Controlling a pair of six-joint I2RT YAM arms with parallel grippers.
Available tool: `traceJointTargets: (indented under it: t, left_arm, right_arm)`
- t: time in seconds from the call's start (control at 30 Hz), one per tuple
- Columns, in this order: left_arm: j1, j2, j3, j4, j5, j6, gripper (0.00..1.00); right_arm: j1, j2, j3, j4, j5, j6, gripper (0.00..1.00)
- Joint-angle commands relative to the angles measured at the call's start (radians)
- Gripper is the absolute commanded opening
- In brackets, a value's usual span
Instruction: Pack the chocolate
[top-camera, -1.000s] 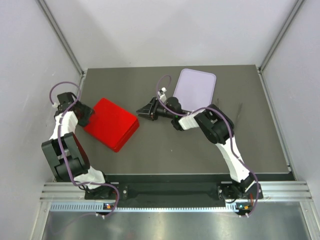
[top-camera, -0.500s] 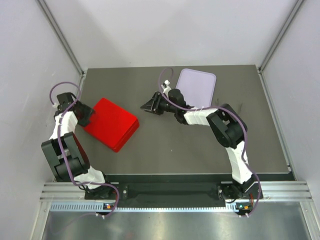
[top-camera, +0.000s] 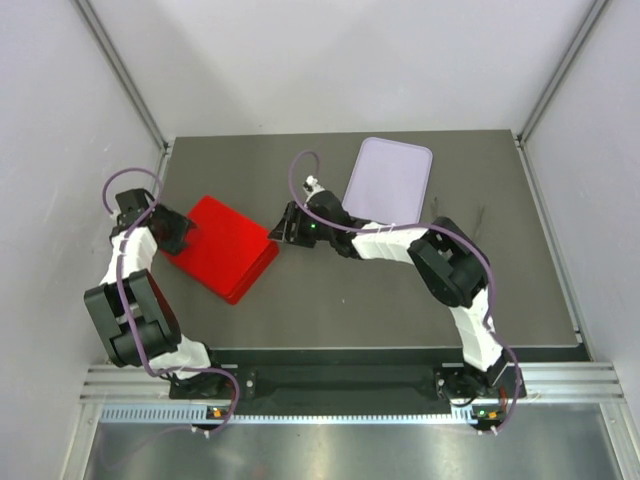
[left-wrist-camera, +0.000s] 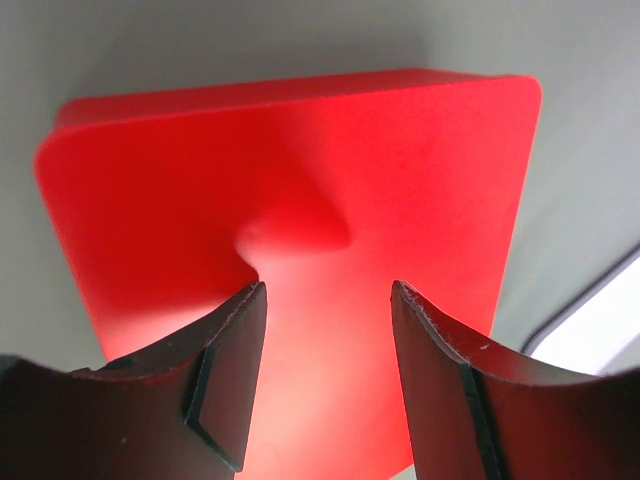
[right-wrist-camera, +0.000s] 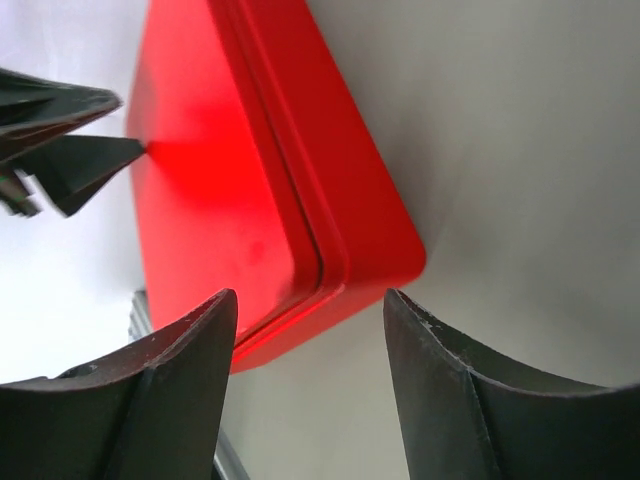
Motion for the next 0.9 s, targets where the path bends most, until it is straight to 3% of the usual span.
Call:
traceJointTargets:
  t: [0.0,0.13,0.5,0.7,0.87]
  left_arm:
    - [-0.003,-0.034,0.002,-0.007,0.058,-0.015,0.58]
    - [-0.005,-0.031,0.054,-0.033,0.056,0.000,0.58]
    - [-0.003,0.011,0.210,-0.117,-0.255,0.119,0.57]
    - [-0.003,0.070,0.249,-0.161,-0.352,0.149,0.55]
    - [-0.015,0.084,0.158,-0.111,-0.288,0.114,0.51]
  right_arm:
    - [0.024,-0.077,0.051,-0.074,0.106,0.023,0.60]
    - [0.049,-0.091,0.039,-0.077,0.155,0.092,0.60]
    - [0.090,-0.088,0.023,-0.065,0.217,0.183,0.61]
    - [0.093,-0.081,0.023,-0.062,0.215,0.177,0.61]
    - [0.093,-0.066,0.019,-0.056,0.220,0.184,0.60]
